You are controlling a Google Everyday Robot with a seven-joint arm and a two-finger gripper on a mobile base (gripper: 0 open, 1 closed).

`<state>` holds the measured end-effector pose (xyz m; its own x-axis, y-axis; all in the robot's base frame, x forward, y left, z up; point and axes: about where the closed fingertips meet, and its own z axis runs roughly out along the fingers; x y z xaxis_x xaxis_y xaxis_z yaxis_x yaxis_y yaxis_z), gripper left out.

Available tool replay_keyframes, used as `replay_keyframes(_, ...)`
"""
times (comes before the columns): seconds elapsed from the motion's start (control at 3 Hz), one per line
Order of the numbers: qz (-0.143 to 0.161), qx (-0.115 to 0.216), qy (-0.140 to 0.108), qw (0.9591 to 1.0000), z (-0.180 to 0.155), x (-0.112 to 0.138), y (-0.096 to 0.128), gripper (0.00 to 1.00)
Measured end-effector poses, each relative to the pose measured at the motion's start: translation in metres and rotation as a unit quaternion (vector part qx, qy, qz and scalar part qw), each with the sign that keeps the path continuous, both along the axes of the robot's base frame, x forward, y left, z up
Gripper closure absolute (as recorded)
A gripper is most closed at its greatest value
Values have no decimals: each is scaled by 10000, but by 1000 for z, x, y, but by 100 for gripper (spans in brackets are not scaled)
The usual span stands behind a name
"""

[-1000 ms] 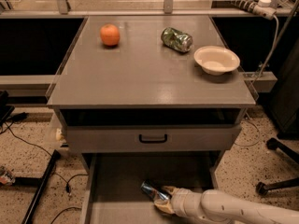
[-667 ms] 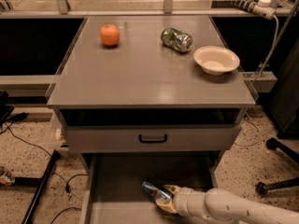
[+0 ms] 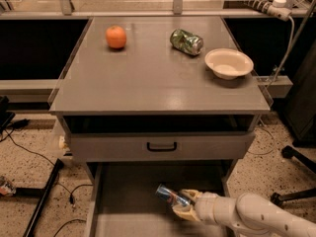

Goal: Pick redbull can from middle drawer and place on counter

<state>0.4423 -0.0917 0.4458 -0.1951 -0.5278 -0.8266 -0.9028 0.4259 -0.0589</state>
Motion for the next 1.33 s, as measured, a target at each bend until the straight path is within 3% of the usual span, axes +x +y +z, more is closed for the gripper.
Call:
replay_keyframes(0.33,175,-63,-164,9997,38,-1,-15,100)
replay_keyframes(0.67,325,-379,-381,9980,88,-1,-28,100)
replay_keyframes(1.0,384,-806,-754,9931,160,7,-44,100)
replay_keyframes(1.33,558,-1211,-1152,9843,251,20,-71,100)
